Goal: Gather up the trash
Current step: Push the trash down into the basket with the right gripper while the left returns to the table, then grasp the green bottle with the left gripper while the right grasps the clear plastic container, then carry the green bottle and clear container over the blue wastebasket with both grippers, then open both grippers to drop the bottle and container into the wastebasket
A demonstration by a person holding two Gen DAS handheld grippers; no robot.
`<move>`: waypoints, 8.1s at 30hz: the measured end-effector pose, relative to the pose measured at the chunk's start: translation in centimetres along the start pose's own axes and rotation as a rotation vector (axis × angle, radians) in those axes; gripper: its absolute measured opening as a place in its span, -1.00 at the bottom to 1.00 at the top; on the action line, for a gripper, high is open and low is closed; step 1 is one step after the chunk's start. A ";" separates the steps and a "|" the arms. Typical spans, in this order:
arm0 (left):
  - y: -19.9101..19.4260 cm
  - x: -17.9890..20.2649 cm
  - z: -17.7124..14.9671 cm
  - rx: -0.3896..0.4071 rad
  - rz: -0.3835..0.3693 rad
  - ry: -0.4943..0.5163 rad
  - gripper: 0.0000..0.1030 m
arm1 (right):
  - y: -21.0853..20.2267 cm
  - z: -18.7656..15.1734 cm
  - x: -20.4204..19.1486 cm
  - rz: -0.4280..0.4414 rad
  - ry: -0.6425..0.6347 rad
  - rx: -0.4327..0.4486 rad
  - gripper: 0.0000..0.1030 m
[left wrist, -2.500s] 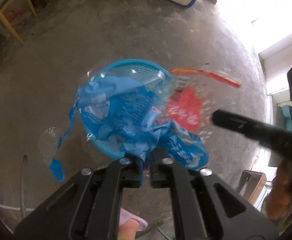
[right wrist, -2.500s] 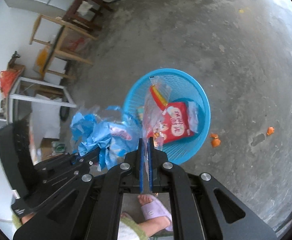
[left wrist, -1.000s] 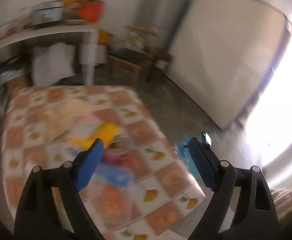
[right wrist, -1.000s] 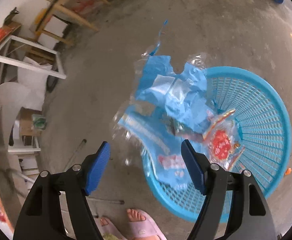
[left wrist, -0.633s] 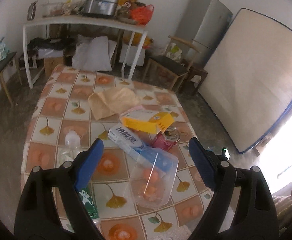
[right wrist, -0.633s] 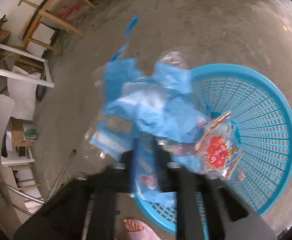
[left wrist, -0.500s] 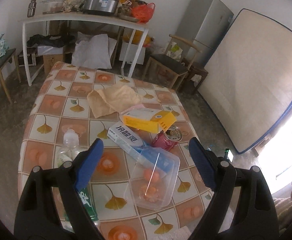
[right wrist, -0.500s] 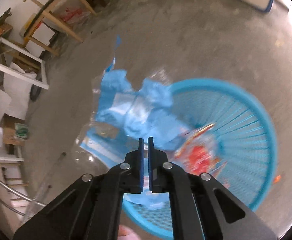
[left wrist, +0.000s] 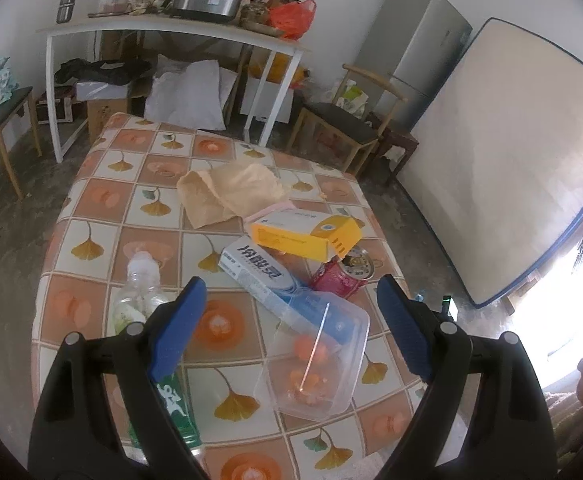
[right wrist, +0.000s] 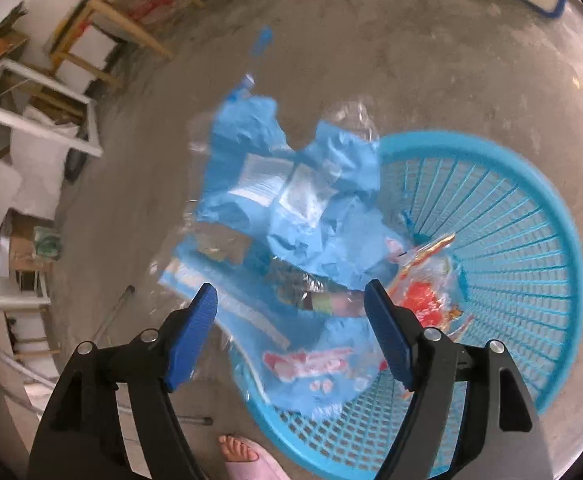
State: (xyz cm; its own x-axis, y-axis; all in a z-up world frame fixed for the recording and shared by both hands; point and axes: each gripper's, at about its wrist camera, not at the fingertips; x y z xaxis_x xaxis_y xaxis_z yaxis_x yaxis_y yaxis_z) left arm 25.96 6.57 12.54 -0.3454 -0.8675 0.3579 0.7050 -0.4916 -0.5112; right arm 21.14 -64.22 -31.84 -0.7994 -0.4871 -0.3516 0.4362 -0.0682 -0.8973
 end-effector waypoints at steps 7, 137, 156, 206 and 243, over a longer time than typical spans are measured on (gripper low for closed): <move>-0.1 -1.1 -0.1 0.000 0.035 -0.016 0.61 | 1.1 -1.2 3.9 0.085 0.193 0.008 -0.92; -1.7 -9.9 -13.3 -0.067 0.077 -0.254 0.16 | -33.1 -33.6 -32.9 0.441 -0.389 -0.042 0.67; -4.7 -5.1 -11.6 0.018 0.002 -0.206 0.16 | -38.2 -30.8 -30.1 0.573 -0.360 0.053 0.65; 33.3 43.2 -22.3 -0.723 -0.523 0.336 0.61 | -29.9 -18.6 13.8 0.216 0.471 0.297 0.64; 9.0 14.3 -7.6 -0.245 -0.324 0.154 0.61 | -8.6 -6.2 13.3 -0.028 0.461 0.117 0.70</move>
State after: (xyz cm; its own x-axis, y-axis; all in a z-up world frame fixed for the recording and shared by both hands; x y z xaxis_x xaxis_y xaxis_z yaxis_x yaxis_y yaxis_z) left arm 22.69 -10.86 7.10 -0.6263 -0.6573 0.4192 0.3834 -0.7279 -0.5685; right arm 4.23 -64.68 -30.49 -0.8999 -0.0487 -0.4333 0.4344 -0.1864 -0.8812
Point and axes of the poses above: each gripper's, at about its wrist camera, not at the fingertips, and y roughly the way its jaws point, x to its right, z to its top, and after that the axes turned 10 degrees about x, right-handed
